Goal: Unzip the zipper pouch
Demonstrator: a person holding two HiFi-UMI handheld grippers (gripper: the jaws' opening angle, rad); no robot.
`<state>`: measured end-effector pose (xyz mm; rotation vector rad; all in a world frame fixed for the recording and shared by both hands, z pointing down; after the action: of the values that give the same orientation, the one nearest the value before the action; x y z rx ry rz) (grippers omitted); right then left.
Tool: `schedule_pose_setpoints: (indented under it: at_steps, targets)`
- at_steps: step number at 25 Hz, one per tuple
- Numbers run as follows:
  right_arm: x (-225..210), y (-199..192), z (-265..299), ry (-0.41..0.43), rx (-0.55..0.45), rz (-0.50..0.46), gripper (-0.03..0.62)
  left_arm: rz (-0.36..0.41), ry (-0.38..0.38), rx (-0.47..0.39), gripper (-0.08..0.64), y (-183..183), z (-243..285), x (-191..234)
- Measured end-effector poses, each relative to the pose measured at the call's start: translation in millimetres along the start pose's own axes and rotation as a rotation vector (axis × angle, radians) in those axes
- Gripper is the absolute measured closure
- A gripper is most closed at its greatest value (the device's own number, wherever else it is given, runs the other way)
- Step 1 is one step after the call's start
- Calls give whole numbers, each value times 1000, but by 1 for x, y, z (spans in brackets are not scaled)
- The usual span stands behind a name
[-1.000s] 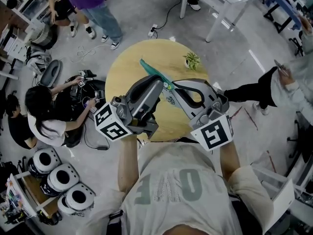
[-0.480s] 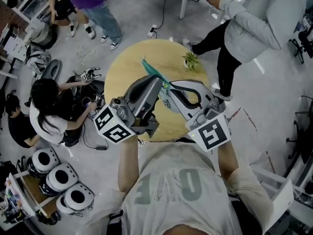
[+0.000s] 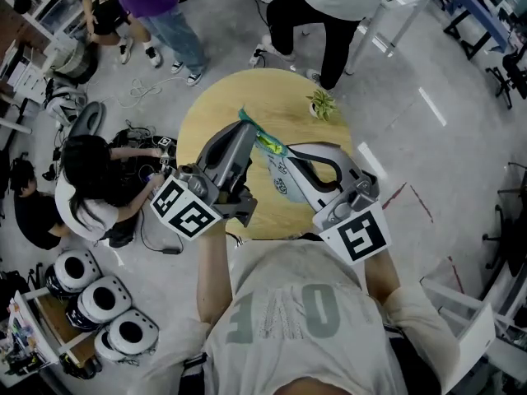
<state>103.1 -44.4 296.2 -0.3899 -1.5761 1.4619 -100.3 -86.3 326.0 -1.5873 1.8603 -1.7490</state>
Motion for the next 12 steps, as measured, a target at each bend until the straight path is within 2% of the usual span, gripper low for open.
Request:
schedule_pose_setpoints:
  at_steps: [12]
  targets:
    - [4,4,-9,11,-31,47,561,33,119,-7,535,2,-16,19]
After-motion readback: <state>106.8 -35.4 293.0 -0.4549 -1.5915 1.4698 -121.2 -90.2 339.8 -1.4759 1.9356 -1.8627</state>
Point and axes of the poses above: the fingertips, and each gripper's own axes: z forward along the fingers, x to its left, y out of its top, the point moved 10 cm from there along -z, backward along the fingers, and after that the axes turned 2 degrees about -y, right-handed, at the moved point
